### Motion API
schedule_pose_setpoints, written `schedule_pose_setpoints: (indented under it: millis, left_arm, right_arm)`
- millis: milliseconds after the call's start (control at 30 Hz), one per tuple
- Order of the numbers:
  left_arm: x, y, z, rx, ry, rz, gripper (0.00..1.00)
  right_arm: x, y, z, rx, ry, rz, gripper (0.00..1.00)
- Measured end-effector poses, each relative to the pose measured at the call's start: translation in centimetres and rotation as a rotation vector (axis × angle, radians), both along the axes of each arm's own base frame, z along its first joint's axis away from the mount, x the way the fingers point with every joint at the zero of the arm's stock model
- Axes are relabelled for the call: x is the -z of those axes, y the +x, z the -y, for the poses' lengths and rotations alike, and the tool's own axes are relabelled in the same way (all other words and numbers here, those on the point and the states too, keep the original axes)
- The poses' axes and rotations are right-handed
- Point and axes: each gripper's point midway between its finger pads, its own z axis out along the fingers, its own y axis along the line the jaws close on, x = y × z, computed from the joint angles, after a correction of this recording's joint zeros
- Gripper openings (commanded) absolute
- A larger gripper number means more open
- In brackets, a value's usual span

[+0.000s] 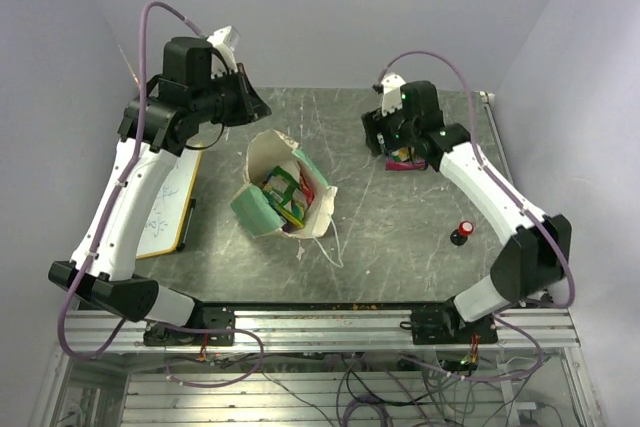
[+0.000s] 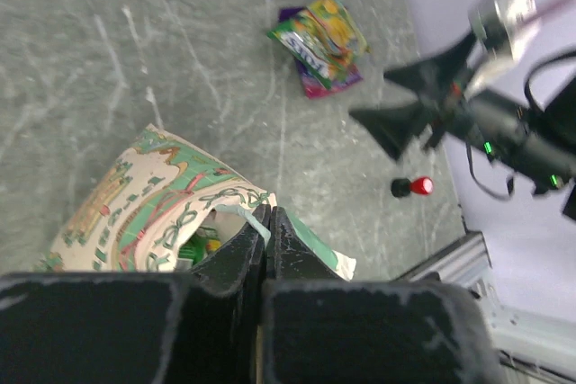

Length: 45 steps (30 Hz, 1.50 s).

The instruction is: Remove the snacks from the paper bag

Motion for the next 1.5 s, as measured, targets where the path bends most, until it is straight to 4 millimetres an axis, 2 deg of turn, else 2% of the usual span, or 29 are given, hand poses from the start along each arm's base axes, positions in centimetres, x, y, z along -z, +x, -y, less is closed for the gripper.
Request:
schedule_pose_setpoints:
  millis: [100, 233, 300, 467, 667, 733, 867, 933, 1033, 1133, 1300, 1400, 1500]
  left_arm:
    - [-0.8, 1.1, -1.6, -0.045, 0.029, 0.022, 0.07]
    - [-1.9, 2.7, -2.3, -0.051, 0.074, 0.071, 0.07]
    - [-2.2, 3.5, -2.3, -0.036, 0.102, 0.102, 0.07]
    - [-1.7, 3.9, -1.8, 0.025, 0.177, 0.145, 0.07]
    - [-0.6, 2.4, 1.6, 0.178, 0.233, 0.182, 0.07]
    - [0.6, 2.0, 2.6, 0.224, 0.222, 0.165, 0.07]
    - [4.2, 0.5, 4.1, 0.299, 0.173, 0.097, 0.07]
    - [6.0, -1.0, 4.6, 0.327, 0.133, 0.051, 0.07]
    - [7.1, -3.3, 5.0, 0.359, 0.071, 0.011, 0.07]
    - [6.8, -5.0, 5.1, 0.376, 0.016, 0.005, 0.07]
    - [5.0, -6.1, 5.3, 0.369, -0.06, 0.026, 0.07]
    - [4.5, -6.1, 5.6, 0.364, -0.098, 0.016, 0.07]
    - [4.7, -6.0, 5.8, 0.356, -0.11, -0.005, 0.07]
  right_arm:
    - [0.5, -3.7, -3.4, -0.096, 0.108, -0.049, 0.73]
    - [4.1, -8.6, -7.8, -0.195, 0.164, -0.182, 0.73]
    - [5.4, -10.6, -9.3, -0.221, 0.181, -0.241, 0.73]
    - [5.8, -11.7, -11.0, -0.215, 0.261, -0.276, 0.72]
    - [7.9, -13.5, -12.7, -0.211, 0.377, -0.355, 0.7]
    - [8.9, -14.3, -13.3, -0.204, 0.417, -0.379, 0.7]
    - [11.1, -15.7, -13.3, -0.166, 0.447, -0.435, 0.7]
    - [11.7, -16.1, -12.9, -0.151, 0.446, -0.448, 0.7]
    - [11.4, -16.3, -12.5, -0.153, 0.438, -0.435, 0.7]
    - [9.7, -16.5, -11.9, -0.175, 0.428, -0.38, 0.71]
    - [4.5, -16.9, -10.6, -0.275, 0.42, -0.161, 0.72]
    - [2.3, -18.0, -11.5, -0.382, 0.415, -0.026, 0.67]
    - [1.6, -19.4, -13.5, -0.504, 0.401, 0.078, 0.6]
